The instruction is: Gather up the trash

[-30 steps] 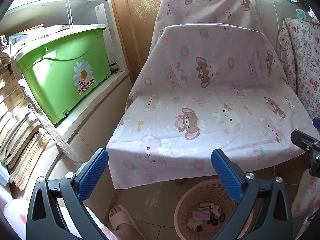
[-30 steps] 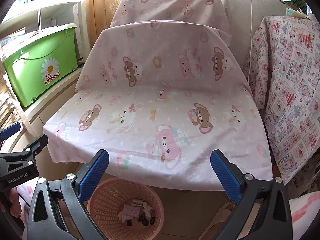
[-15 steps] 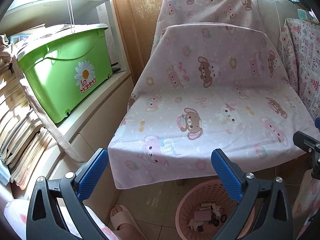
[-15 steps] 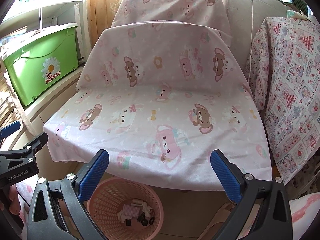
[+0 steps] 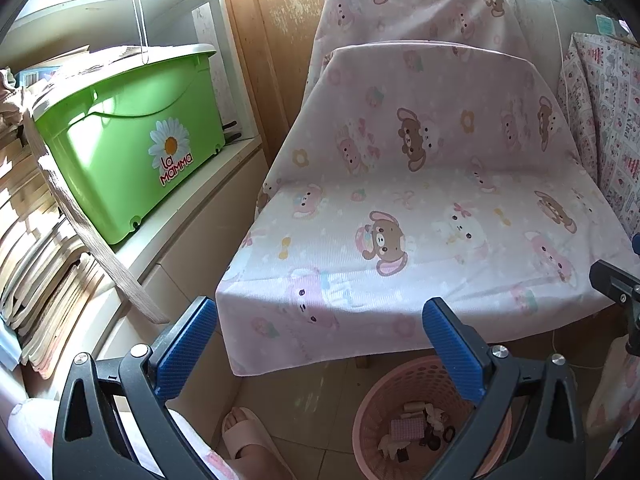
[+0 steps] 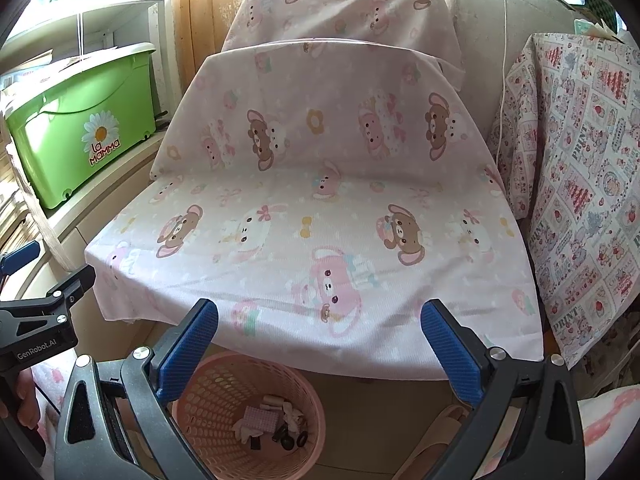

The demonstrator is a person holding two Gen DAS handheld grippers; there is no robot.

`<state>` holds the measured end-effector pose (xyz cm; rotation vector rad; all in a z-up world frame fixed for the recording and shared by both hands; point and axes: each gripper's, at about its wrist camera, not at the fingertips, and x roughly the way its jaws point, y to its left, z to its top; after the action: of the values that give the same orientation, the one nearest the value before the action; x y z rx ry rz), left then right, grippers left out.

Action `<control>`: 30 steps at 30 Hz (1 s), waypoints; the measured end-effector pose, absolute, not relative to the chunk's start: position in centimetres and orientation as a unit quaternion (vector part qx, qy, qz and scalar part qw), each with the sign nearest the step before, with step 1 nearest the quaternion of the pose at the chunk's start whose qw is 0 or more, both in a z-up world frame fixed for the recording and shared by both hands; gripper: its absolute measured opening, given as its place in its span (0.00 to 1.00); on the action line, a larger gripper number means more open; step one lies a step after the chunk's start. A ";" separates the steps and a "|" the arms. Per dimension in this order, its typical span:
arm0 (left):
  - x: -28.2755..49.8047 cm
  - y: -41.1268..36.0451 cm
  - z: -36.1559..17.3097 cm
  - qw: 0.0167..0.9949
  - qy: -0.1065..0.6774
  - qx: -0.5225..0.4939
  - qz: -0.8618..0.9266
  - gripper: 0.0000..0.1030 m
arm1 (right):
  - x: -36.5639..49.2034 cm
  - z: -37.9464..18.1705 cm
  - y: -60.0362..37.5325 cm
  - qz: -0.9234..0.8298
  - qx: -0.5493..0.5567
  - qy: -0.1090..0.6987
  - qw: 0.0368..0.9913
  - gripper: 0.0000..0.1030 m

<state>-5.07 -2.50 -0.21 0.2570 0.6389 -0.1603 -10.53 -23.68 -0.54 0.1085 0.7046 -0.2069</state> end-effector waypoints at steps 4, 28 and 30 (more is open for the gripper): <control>-5.1 -2.6 -0.2 0.938 0.313 0.126 -0.077 0.99 | -10.5 -0.6 -23.6 -0.103 0.052 0.345 0.931 0.99; -5.3 -2.6 0.3 0.943 0.299 0.123 -0.079 0.99 | -10.0 -1.2 -23.8 -0.100 0.050 0.356 0.928 0.99; -5.2 -2.5 0.2 0.942 0.301 0.122 -0.081 0.99 | -9.9 -1.2 -23.9 -0.100 0.053 0.356 0.928 0.99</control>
<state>-5.24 -2.54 0.21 0.2490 0.6131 -0.1647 -9.93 -23.94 -1.21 0.1079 0.7301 -0.2045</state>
